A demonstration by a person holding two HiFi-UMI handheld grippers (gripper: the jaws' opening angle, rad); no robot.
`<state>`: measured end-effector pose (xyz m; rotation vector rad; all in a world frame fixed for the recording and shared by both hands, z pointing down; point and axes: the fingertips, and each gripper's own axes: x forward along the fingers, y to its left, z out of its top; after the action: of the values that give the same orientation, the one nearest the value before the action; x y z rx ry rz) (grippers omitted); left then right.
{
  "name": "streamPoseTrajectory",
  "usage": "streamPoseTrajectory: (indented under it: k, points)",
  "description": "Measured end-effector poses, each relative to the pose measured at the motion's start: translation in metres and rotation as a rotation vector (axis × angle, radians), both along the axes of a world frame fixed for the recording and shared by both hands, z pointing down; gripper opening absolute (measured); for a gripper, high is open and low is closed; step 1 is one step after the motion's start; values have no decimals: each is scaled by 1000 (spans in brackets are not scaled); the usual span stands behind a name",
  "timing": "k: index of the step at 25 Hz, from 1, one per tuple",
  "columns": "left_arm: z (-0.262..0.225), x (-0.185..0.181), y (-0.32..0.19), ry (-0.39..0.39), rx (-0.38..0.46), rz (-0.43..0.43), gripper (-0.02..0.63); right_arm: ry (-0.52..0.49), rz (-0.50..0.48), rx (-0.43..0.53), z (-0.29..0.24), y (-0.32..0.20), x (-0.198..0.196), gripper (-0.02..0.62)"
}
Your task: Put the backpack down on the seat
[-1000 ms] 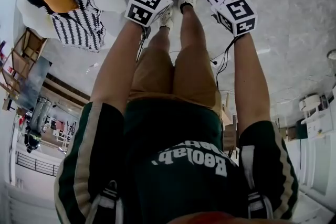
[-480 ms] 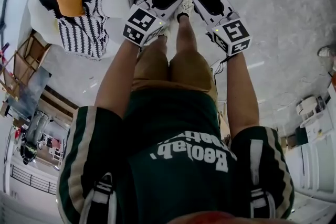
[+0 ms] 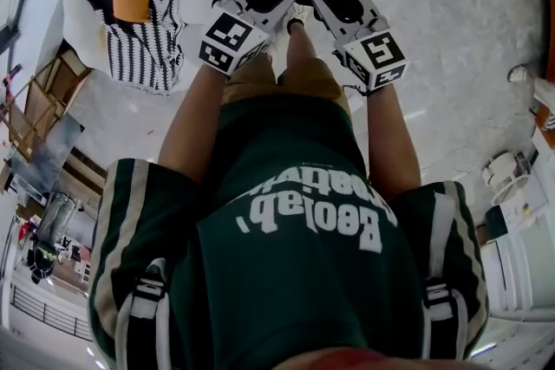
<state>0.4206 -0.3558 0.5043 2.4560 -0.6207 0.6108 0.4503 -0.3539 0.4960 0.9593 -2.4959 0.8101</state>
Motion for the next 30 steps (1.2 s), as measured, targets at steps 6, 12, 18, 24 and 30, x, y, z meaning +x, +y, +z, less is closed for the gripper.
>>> streamPoseTrajectory:
  k: [6,12,18,24,30]
  points:
    - [-96,-18,3,-16,93,2,83,2,-16,107,-102,-1,-14,72]
    - [-190,-21,-1,28,217,-19,83,-17,-26,252,-197,-4,-20,72]
    - [-276,-19,5,39,352,-35,83,-29,-63,396,-277,5,-19,72]
    - [-342,-18,17,35,468,-94,83,-63,-102,526,-339,21,-20,72]
    - [-379,-28,16,27,547,-112,84,-77,-140,625,-374,19,-29,72]
